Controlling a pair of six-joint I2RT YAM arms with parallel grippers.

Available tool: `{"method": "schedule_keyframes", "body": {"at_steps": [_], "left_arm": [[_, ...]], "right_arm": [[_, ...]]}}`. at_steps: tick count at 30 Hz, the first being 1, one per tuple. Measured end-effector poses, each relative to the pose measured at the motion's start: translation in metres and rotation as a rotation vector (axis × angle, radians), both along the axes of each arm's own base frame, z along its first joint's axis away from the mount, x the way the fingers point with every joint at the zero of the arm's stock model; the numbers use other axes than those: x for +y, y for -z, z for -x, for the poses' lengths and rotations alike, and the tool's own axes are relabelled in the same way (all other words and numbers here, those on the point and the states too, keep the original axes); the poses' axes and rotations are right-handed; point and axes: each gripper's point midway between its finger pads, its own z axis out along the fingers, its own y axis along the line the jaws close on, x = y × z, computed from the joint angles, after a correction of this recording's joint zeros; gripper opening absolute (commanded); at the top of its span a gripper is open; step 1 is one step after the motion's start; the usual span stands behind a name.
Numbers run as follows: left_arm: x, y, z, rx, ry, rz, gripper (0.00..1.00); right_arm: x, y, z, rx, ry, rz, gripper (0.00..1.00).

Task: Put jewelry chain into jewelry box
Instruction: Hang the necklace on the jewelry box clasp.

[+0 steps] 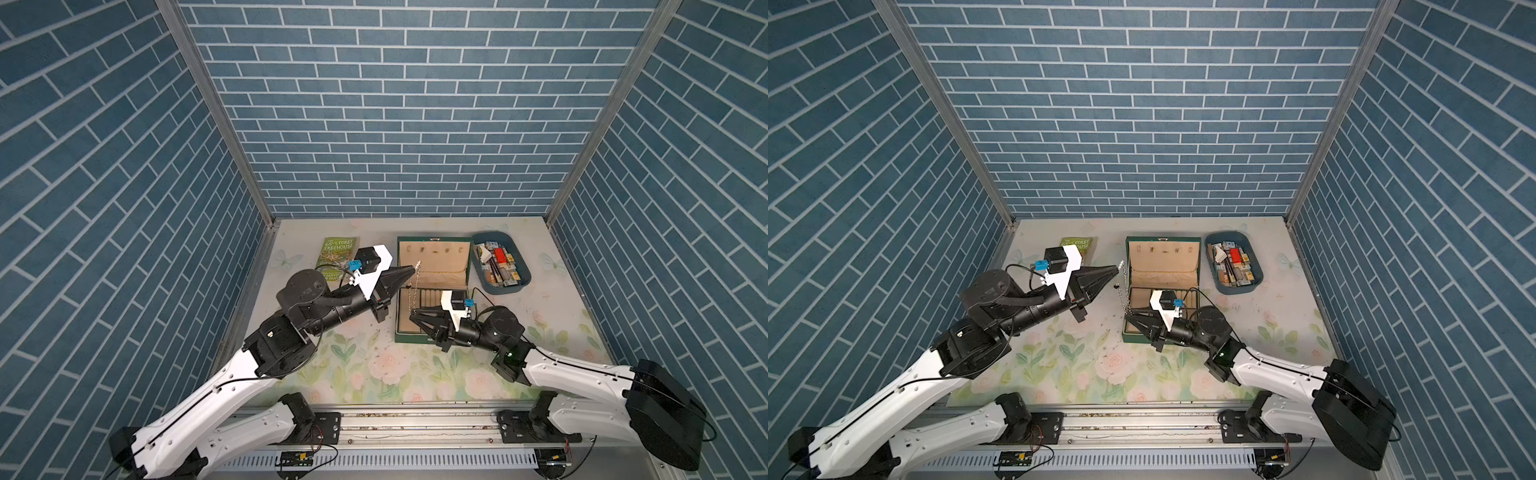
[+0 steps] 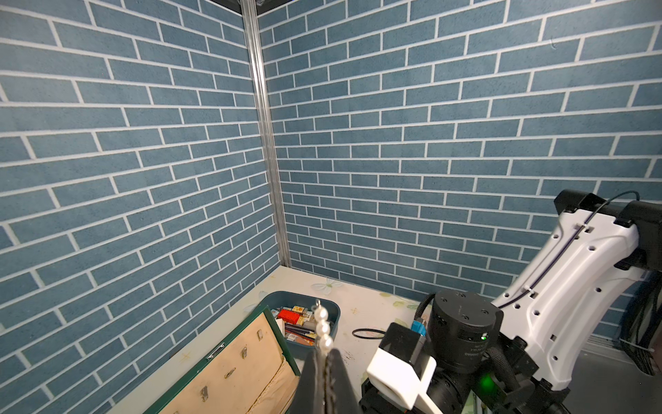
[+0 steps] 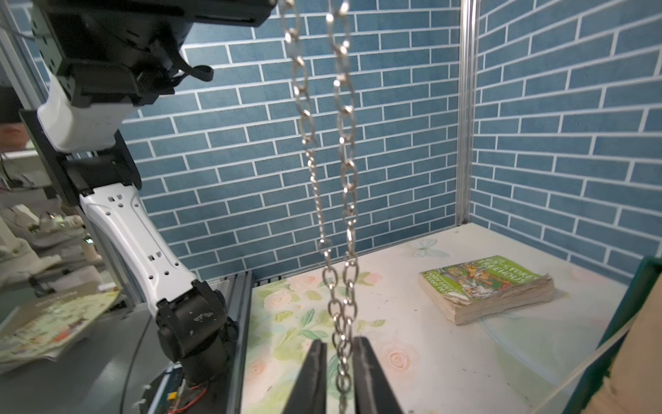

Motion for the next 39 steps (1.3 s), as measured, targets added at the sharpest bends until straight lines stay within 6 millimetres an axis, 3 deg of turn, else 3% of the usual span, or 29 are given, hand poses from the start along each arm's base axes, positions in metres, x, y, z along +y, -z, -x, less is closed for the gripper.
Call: {"method": "schedule_keyframes", "body": {"at_steps": [1, 13, 21, 32, 39], "left_arm": [[0.0, 0.0, 0.0, 0.0, 0.0, 0.0, 0.0], [0.003, -0.002, -0.002, -0.014, -0.023, -0.001, 0.0], [0.025, -0.007, -0.011, -0.037, -0.147, 0.038, 0.0], [0.034, 0.009, -0.03, -0.027, -0.266, 0.047, 0.0], [0.041, 0.026, -0.047, -0.008, -0.363, 0.08, 0.0]], "right_arm": [[0.0, -0.001, 0.001, -0.001, -0.004, -0.002, 0.0], [0.0, -0.002, 0.001, 0.001, -0.002, -0.004, 0.0], [-0.018, -0.019, -0.016, -0.01, 0.154, -0.027, 0.0], [-0.049, -0.04, -0.041, -0.029, 0.383, -0.069, 0.0], [-0.059, -0.028, -0.057, -0.007, 0.491, -0.02, 0.0]]}}
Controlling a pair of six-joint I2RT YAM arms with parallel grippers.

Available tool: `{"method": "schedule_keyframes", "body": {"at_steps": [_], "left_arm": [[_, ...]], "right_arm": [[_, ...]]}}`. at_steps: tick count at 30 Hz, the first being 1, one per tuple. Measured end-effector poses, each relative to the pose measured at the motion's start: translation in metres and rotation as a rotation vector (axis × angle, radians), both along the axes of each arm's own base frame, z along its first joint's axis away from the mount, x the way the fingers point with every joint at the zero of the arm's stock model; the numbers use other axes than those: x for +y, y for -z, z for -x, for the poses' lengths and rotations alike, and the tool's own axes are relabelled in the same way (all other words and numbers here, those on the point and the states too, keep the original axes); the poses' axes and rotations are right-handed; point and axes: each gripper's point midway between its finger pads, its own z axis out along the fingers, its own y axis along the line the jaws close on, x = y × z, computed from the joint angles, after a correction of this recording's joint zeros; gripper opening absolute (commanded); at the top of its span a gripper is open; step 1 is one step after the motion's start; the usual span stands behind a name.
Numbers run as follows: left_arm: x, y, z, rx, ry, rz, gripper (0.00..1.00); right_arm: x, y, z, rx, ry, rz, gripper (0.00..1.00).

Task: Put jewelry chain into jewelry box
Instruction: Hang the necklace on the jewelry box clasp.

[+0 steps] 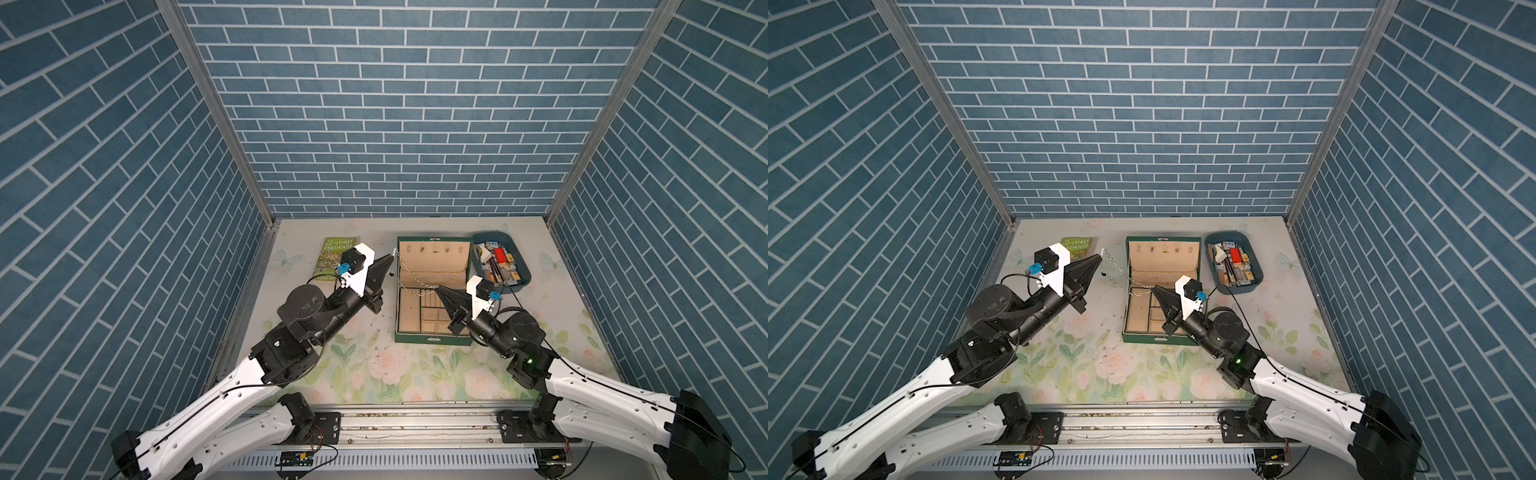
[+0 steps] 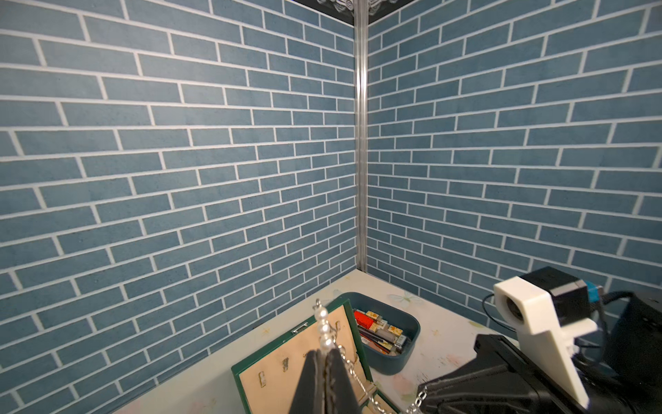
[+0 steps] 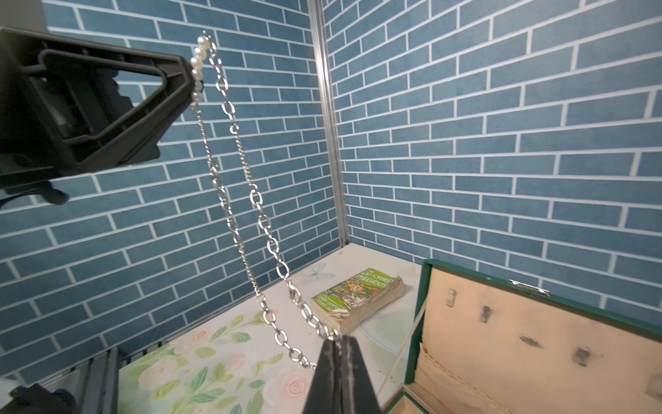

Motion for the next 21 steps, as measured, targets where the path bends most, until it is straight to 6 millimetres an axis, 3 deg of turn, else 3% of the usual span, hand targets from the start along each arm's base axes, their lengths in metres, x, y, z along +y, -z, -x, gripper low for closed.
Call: {"method": "schedule_keyframes", "body": {"at_steps": [12, 21], "left_arm": [[-0.006, 0.032, -0.042, 0.058, -0.159, 0.059, 0.0], [-0.014, 0.056, -0.074, 0.09, -0.272, 0.086, 0.0]], "right_arm": [[-0.018, -0.007, -0.032, 0.028, 0.2, 0.024, 0.0], [-0.04, -0.006, -0.074, 0.074, 0.375, 0.026, 0.0]]}}
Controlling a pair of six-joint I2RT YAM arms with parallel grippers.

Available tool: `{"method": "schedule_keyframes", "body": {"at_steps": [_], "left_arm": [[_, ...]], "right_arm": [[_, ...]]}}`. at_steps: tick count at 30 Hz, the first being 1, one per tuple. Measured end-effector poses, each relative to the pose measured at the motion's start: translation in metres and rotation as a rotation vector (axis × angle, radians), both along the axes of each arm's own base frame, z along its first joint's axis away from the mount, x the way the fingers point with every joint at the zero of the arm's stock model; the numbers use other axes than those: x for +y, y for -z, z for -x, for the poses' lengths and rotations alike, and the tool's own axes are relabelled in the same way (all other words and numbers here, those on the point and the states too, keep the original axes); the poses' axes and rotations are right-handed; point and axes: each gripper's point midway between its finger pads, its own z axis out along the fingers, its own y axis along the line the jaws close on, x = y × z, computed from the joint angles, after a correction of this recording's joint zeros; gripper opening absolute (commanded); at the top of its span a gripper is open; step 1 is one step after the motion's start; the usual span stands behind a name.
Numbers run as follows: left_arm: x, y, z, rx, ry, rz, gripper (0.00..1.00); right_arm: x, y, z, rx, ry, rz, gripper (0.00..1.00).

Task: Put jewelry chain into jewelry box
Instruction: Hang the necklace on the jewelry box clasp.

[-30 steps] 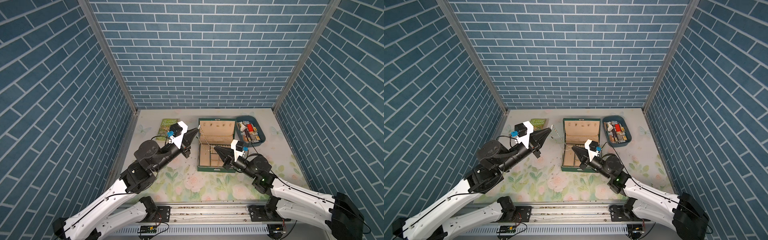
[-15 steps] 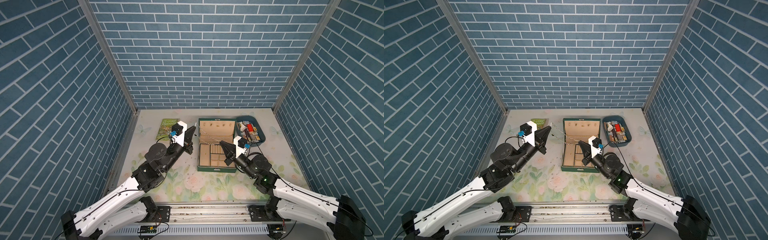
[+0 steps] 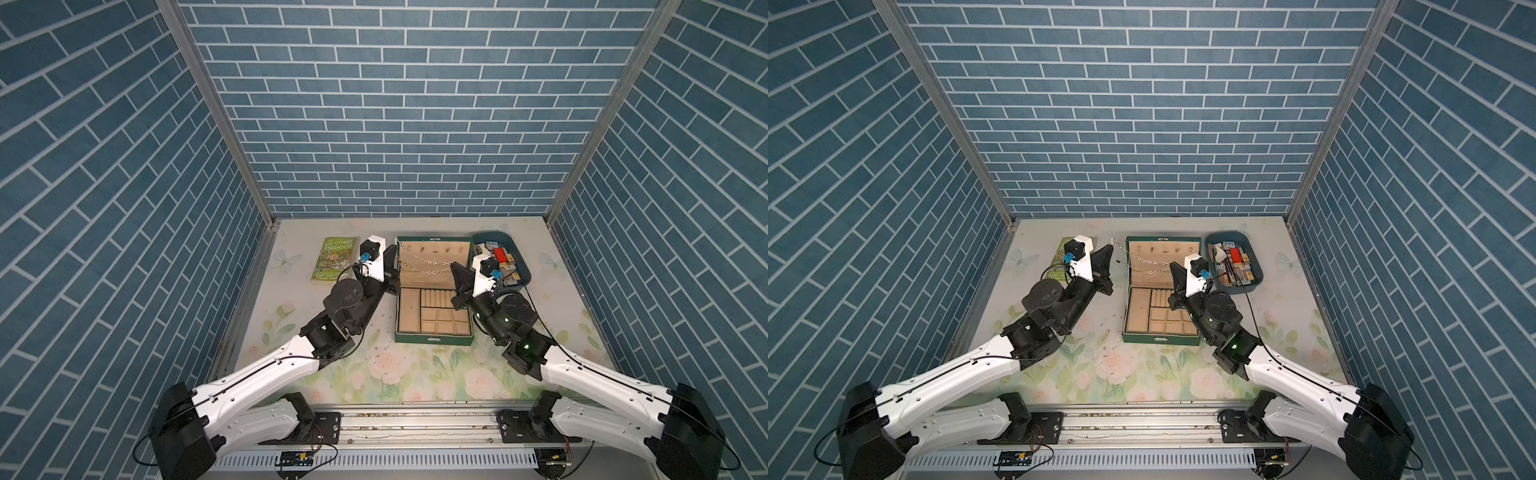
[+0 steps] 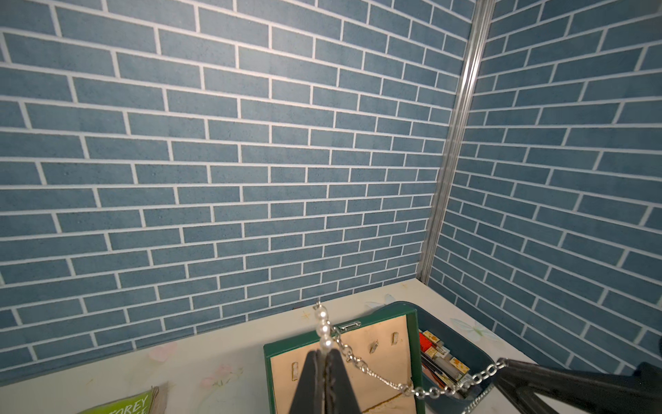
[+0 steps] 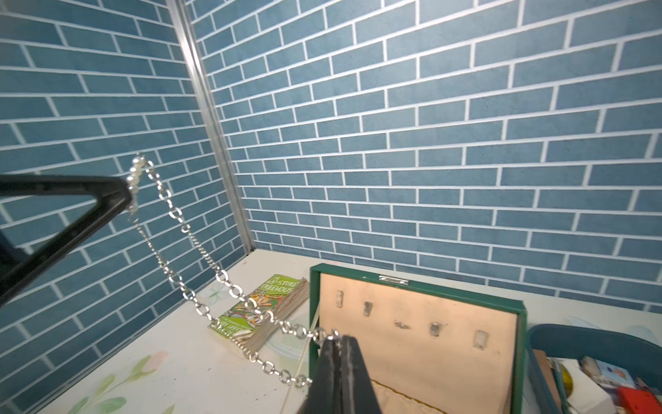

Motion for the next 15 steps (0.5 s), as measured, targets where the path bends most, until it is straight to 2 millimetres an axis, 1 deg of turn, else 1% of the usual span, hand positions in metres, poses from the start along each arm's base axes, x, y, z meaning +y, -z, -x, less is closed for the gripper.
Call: {"method": "schedule_keyframes", "body": {"at_steps": [6, 10, 15], "left_arm": [[-0.006, 0.017, -0.019, 0.011, -0.061, 0.008, 0.0], [-0.013, 0.028, -0.031, 0.015, -0.077, 0.02, 0.0], [-0.023, 0.052, -0.05, 0.025, -0.094, 0.028, 0.0]], "right_arm": [[-0.014, 0.011, -0.024, 0.042, 0.072, -0.005, 0.0], [-0.018, 0.021, -0.037, 0.069, 0.101, 0.004, 0.0], [-0.019, 0.037, -0.052, 0.088, 0.128, 0.022, 0.0]]}}
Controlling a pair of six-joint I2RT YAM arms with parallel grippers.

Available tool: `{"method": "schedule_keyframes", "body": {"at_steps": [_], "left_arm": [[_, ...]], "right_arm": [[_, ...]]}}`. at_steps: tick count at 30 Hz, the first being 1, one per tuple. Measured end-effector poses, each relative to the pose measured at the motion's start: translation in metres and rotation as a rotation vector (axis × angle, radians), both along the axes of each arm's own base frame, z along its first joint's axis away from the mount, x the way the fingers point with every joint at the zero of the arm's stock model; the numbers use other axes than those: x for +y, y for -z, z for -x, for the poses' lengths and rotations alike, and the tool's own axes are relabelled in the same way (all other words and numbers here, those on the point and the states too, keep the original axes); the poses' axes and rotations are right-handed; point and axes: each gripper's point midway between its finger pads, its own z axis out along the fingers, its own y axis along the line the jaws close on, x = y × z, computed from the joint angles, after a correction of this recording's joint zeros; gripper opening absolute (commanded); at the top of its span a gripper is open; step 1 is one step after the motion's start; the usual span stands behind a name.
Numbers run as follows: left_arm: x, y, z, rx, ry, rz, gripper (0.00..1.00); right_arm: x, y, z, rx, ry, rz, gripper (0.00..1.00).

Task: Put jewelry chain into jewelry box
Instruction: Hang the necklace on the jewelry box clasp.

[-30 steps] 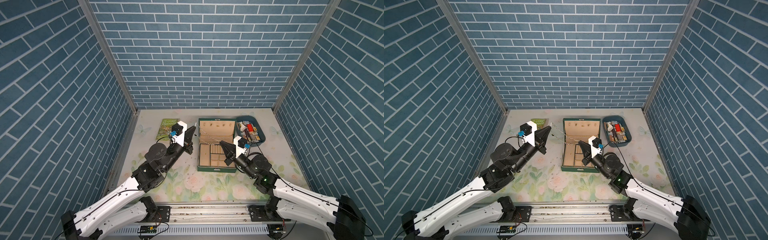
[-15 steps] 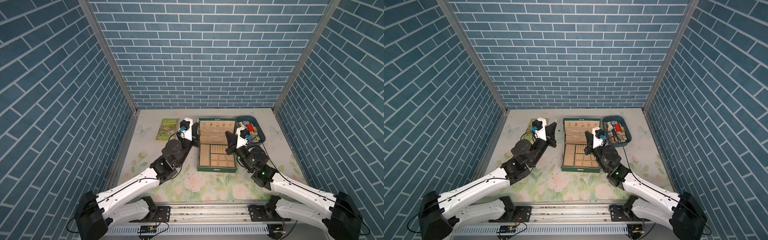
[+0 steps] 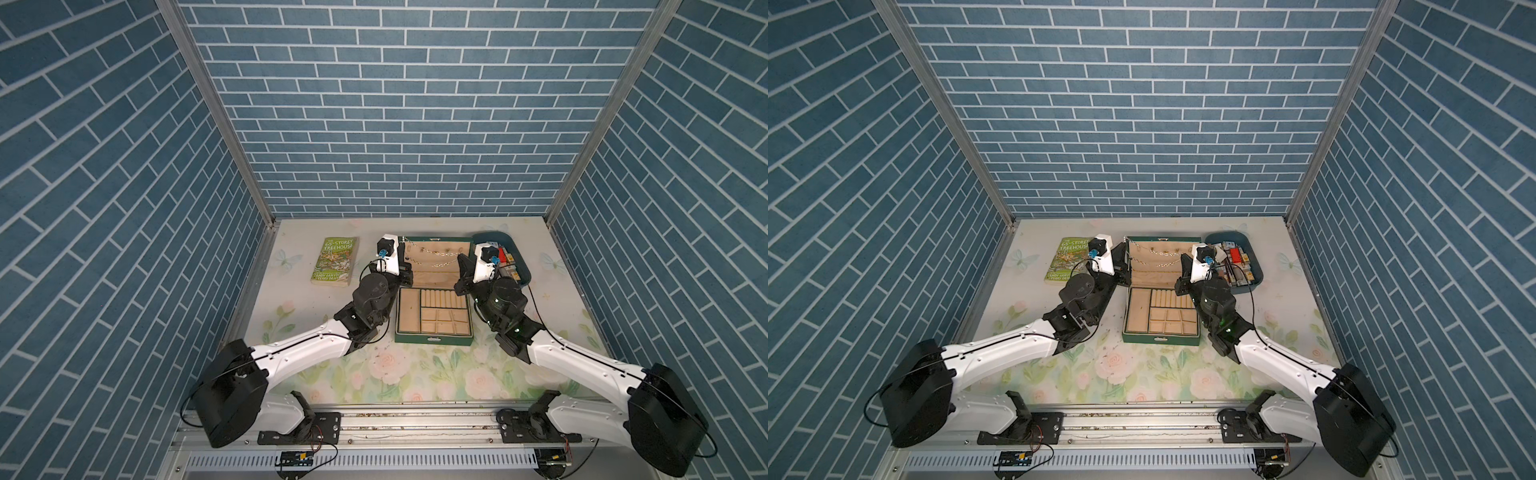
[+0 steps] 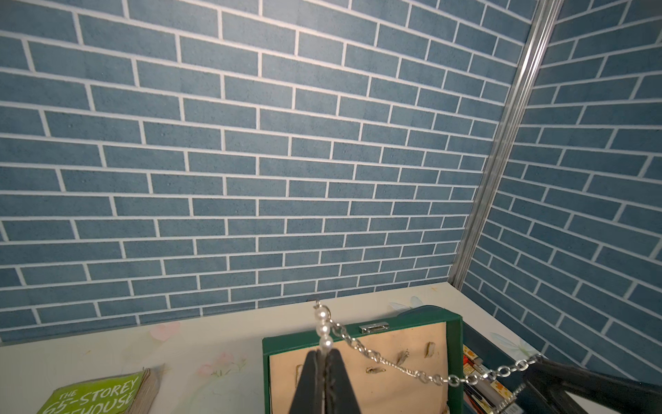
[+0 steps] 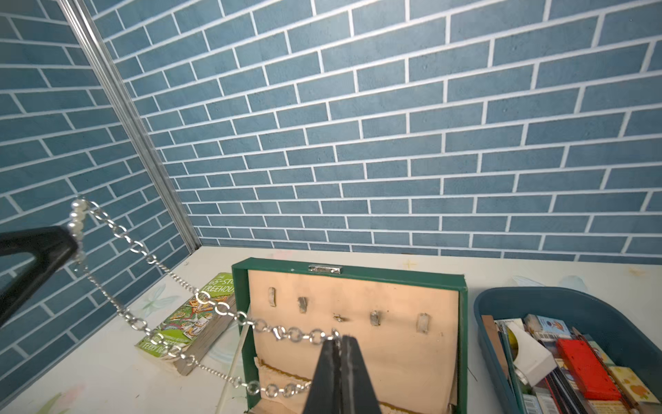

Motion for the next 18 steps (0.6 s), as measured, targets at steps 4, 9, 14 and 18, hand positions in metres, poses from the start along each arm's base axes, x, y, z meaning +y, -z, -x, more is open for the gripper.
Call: {"method": "schedule_keyframes", "body": {"at_steps": [4, 9, 14, 18], "left_arm": [[-0.01, 0.018, -0.011, -0.003, -0.003, -0.004, 0.0], [-0.027, 0.034, -0.029, -0.013, -0.005, -0.026, 0.0], [-0.038, 0.042, -0.042, -0.037, -0.011, -0.026, 0.0], [-0.039, 0.04, -0.05, -0.064, -0.019, -0.012, 0.0]], "right_arm": [[0.002, 0.012, -0.01, 0.003, 0.007, 0.024, 0.0], [0.004, 0.02, -0.021, -0.015, 0.013, 0.049, 0.0], [-0.001, 0.022, -0.036, -0.032, 0.03, 0.045, 0.0], [-0.004, 0.018, -0.042, -0.061, 0.03, 0.035, 0.0]]}}
